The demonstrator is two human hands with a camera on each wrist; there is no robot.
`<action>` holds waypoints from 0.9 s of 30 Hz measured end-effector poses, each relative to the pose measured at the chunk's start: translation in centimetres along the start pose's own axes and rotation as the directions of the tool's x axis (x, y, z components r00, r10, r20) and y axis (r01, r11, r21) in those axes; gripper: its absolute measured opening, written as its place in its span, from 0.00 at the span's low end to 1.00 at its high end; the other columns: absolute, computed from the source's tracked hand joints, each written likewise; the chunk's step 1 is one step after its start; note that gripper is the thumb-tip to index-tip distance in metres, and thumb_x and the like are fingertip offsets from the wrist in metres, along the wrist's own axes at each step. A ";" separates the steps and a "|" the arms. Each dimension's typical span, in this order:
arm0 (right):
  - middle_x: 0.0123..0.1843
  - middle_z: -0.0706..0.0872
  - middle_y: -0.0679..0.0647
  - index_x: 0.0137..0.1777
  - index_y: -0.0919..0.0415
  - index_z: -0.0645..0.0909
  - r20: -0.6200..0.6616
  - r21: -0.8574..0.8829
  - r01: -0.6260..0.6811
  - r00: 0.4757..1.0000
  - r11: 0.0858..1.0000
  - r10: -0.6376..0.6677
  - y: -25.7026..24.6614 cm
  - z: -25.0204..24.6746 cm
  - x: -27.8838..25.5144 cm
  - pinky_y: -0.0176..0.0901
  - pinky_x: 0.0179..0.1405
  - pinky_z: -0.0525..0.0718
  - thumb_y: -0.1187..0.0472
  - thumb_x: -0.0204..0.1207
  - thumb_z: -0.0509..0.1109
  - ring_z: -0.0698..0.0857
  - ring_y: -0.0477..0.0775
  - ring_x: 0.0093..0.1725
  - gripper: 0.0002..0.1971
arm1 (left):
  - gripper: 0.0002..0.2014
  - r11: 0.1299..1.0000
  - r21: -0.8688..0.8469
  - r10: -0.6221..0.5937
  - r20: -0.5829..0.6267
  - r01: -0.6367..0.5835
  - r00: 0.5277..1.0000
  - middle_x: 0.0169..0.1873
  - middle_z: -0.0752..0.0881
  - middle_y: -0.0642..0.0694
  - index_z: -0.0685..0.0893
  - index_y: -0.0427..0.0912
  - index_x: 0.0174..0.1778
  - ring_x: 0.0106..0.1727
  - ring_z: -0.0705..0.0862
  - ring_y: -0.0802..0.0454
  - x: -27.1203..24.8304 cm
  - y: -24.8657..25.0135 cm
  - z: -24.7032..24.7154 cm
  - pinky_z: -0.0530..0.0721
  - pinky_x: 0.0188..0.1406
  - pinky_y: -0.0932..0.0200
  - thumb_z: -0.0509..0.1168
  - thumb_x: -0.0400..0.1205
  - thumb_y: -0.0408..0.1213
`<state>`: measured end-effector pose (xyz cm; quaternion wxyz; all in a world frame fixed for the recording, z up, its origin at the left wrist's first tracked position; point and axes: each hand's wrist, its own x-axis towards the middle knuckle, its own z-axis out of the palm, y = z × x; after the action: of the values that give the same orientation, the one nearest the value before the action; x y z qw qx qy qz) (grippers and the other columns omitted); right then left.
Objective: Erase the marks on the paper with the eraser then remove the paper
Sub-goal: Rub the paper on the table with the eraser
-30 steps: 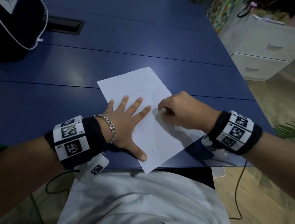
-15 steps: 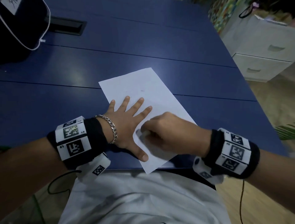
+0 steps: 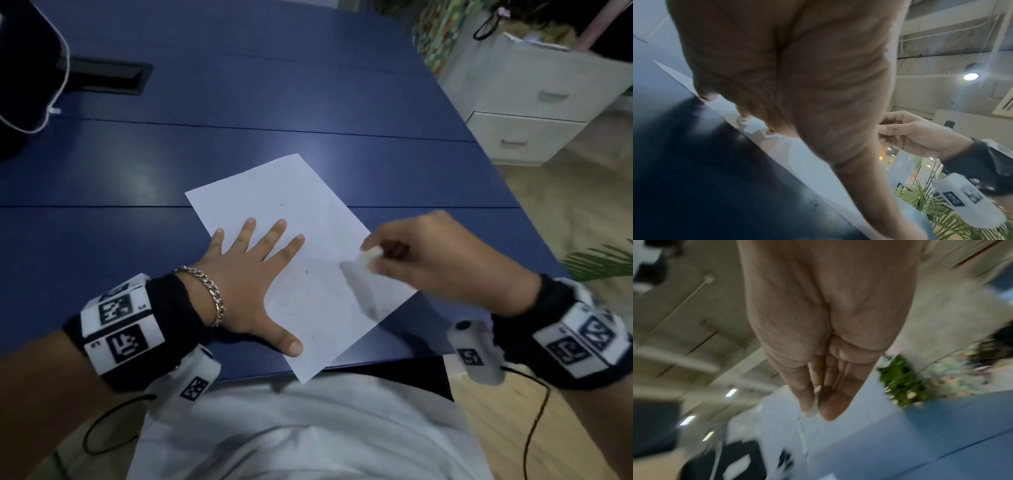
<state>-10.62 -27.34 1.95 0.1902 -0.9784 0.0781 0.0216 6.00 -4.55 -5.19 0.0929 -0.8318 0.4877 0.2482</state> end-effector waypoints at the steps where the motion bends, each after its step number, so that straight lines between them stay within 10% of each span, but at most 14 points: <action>1: 0.41 0.94 0.41 0.57 0.46 0.92 -0.118 0.106 -0.084 0.988 0.991 0.097 1.2 -1.3 -1.1 0.30 0.45 0.85 0.52 0.82 0.78 0.91 0.39 0.41 0.06 | 0.79 1.000 -0.018 0.004 -0.010 -0.004 1.000 0.84 0.19 0.57 0.16 0.64 0.80 0.88 0.25 0.38 -0.1 0.0 0.0 0.36 0.85 0.24 0.59 0.46 0.94; 7: 0.43 0.94 0.61 0.58 0.54 0.92 -0.419 0.638 -0.146 0.758 0.756 0.500 5.1 -2.5 -9.2 0.42 0.46 0.88 0.54 0.78 0.80 0.89 0.49 0.38 0.11 | 0.70 0.992 -0.113 0.033 -0.152 -0.050 0.988 0.82 0.16 0.59 0.18 0.67 0.81 0.85 0.20 0.43 -0.7 -0.5 -1.7 0.31 0.86 0.32 0.57 0.58 0.91; 11: 0.41 0.94 0.58 0.56 0.53 0.93 -0.389 0.680 -0.155 0.753 0.717 0.531 3.7 0.1 -11.3 0.43 0.47 0.89 0.55 0.78 0.80 0.90 0.55 0.39 0.08 | 0.40 0.961 -0.277 -0.072 -0.327 -0.023 0.942 0.91 0.37 0.51 0.47 0.59 0.92 0.91 0.36 0.43 1.3 -4.6 -3.7 0.41 0.89 0.35 0.62 0.87 0.58; 15: 0.41 0.94 0.52 0.54 0.48 0.93 -0.351 0.678 -0.175 0.777 0.714 0.523 2.4 2.1 -11.2 0.41 0.45 0.90 0.47 0.74 0.79 0.93 0.51 0.40 0.12 | 0.28 0.962 -0.269 -0.037 -0.306 -0.049 0.951 0.91 0.52 0.56 0.63 0.64 0.87 0.92 0.47 0.49 2.6 -8.0 -4.4 0.46 0.90 0.37 0.58 0.92 0.40; 19: 0.42 0.94 0.44 0.55 0.42 0.92 -0.269 0.553 -0.260 0.844 0.792 0.465 2.4 3.4 -10.1 0.46 0.47 0.90 0.49 0.78 0.81 0.92 0.46 0.42 0.07 | 0.29 0.956 -0.224 0.105 -0.345 -0.190 0.933 0.90 0.52 0.60 0.66 0.69 0.85 0.91 0.47 0.55 1.7 -5.5 -4.4 0.46 0.90 0.42 0.60 0.86 0.64; 22: 0.38 0.91 0.39 0.57 0.40 0.91 -0.157 0.330 -0.287 0.922 0.899 0.353 2.2 3.2 -7.1 0.28 0.45 0.83 0.50 0.80 0.80 0.89 0.38 0.42 0.07 | 0.45 0.940 -0.166 0.260 -0.218 -0.298 0.941 0.90 0.41 0.62 0.55 0.72 0.88 0.91 0.39 0.55 1.5 -1.0 -4.1 0.42 0.90 0.44 0.62 0.76 0.78; 27: 0.36 0.90 0.46 0.61 0.49 0.90 -0.050 0.079 -0.124 0.991 0.989 0.128 1.7 2.3 -1.0 0.38 0.41 0.86 0.55 0.85 0.72 0.87 0.43 0.37 0.08 | 0.64 0.974 0.061 0.221 -0.032 -0.219 0.975 0.88 0.28 0.58 0.32 0.75 0.85 0.90 0.33 0.36 3.9 4.1 -3.1 0.42 0.85 0.22 0.62 0.61 0.88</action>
<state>-11.93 -27.91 -0.69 0.2232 -0.9638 0.1456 0.0038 5.05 -10.85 -4.14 0.0791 -0.7744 0.5854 0.2267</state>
